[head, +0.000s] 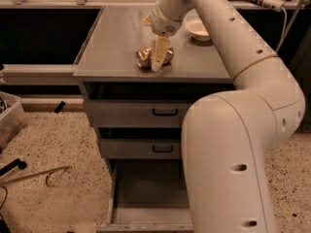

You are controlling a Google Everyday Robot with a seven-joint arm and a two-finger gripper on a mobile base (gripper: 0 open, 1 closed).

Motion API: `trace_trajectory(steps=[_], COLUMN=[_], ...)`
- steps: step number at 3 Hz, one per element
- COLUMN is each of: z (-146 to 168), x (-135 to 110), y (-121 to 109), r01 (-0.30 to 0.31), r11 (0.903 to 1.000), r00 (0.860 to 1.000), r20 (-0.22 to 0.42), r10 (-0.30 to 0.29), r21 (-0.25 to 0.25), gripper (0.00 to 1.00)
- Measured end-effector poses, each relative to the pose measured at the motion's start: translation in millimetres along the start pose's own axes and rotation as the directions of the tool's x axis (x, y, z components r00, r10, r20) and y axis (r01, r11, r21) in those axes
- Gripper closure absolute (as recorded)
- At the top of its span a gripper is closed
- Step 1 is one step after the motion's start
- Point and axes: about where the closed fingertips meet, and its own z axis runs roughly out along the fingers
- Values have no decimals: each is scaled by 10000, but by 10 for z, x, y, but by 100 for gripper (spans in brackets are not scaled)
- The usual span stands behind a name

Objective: Place orange can into bottom drawer

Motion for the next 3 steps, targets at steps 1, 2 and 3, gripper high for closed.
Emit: trace_trajectory(steps=[1, 2, 3], z=[69, 85, 83], x=[83, 278, 408], y=[-32, -5, -3], r01=[-120, -598, -821], r11=[9996, 9976, 9961], r00=[9999, 9979, 9964], r20=[-102, -284, -232], r10=[118, 588, 814], r21=[-239, -362, -309], gripper=[0, 0, 19])
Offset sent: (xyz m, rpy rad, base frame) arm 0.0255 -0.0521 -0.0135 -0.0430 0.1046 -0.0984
